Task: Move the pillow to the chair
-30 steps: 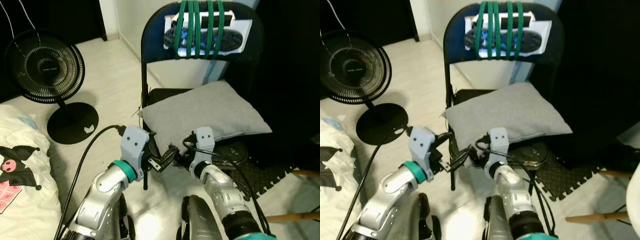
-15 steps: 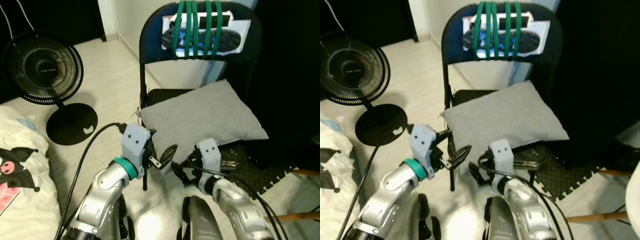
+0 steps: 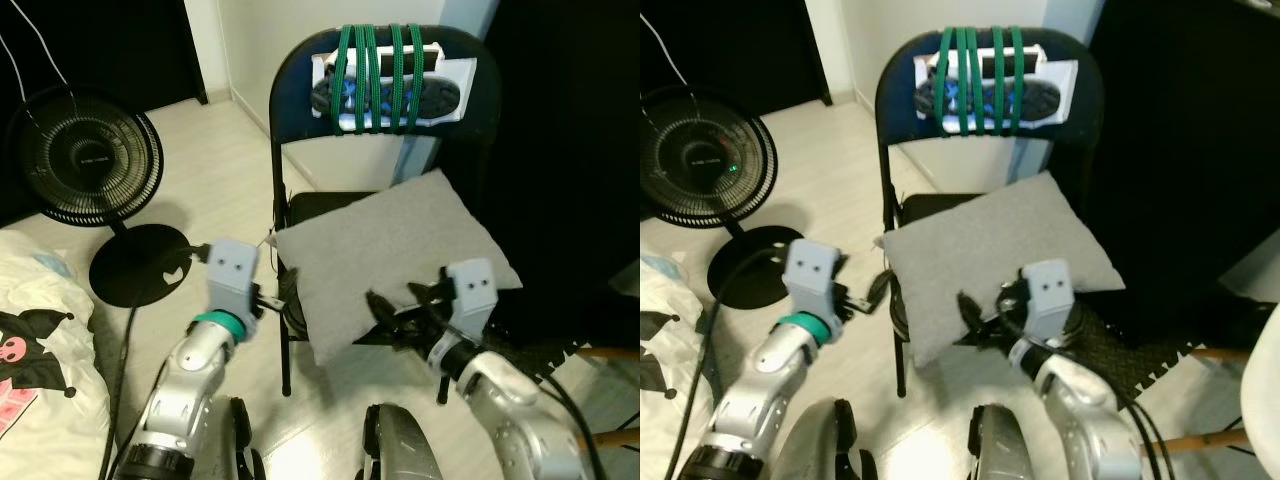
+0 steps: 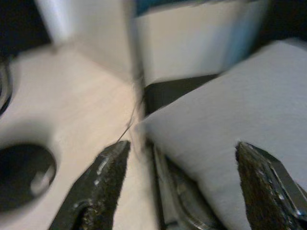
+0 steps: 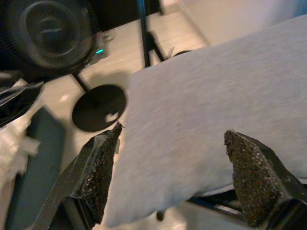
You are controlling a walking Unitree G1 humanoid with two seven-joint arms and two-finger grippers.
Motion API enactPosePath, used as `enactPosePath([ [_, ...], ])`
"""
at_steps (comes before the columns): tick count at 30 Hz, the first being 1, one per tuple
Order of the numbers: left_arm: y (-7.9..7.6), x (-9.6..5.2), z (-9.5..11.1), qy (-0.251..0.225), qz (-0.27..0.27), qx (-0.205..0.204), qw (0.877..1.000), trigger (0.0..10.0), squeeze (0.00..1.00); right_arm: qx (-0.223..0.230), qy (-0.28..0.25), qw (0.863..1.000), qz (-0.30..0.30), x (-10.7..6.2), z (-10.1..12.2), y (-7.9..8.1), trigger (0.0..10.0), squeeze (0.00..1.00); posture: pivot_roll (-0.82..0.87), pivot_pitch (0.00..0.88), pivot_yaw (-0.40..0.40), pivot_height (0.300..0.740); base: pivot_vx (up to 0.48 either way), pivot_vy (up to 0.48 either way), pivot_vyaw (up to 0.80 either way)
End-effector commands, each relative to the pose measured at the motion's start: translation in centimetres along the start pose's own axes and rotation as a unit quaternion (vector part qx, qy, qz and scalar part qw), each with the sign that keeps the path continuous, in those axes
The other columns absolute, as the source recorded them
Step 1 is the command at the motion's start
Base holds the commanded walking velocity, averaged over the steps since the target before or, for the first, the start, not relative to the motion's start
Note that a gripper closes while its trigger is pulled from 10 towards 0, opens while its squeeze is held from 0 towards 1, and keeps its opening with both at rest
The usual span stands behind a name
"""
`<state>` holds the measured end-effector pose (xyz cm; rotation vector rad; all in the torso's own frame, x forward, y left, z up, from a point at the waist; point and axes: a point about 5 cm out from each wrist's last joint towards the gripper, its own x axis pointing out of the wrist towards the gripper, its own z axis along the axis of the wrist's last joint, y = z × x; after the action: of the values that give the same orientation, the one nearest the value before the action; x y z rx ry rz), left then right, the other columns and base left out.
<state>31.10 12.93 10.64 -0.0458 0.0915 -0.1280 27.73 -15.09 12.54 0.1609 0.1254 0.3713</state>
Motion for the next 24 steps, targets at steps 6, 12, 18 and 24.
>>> enactPosePath([
  [6,0.1,0.1,-2.3,0.065,0.059,-0.023,0.996,10.0,0.00,-0.090,0.036,0.993,-0.064,1.8,-1.9,-0.5,10.0,0.00,-0.01,0.000,0.038,0.604,0.000,0.000,0.00],
  [12,-0.6,-0.2,-2.0,0.038,0.034,-0.006,0.999,10.0,0.00,-0.075,0.060,0.990,-0.105,2.1,-3.5,-2.2,10.0,0.00,0.02,0.000,-0.018,0.604,0.000,0.000,0.00],
  [18,0.1,-1.0,-2.5,0.033,0.059,0.005,0.998,10.0,0.00,-0.084,0.054,0.988,-0.114,2.4,-3.4,-2.4,10.0,0.00,0.02,0.012,-0.065,0.619,0.000,0.000,0.00],
  [24,0.2,-1.7,-2.5,0.024,0.057,0.003,0.998,10.0,0.00,-0.102,0.033,0.987,-0.121,3.0,-3.0,-2.1,10.0,0.00,0.03,0.028,-0.072,0.639,0.000,0.000,0.00],
])
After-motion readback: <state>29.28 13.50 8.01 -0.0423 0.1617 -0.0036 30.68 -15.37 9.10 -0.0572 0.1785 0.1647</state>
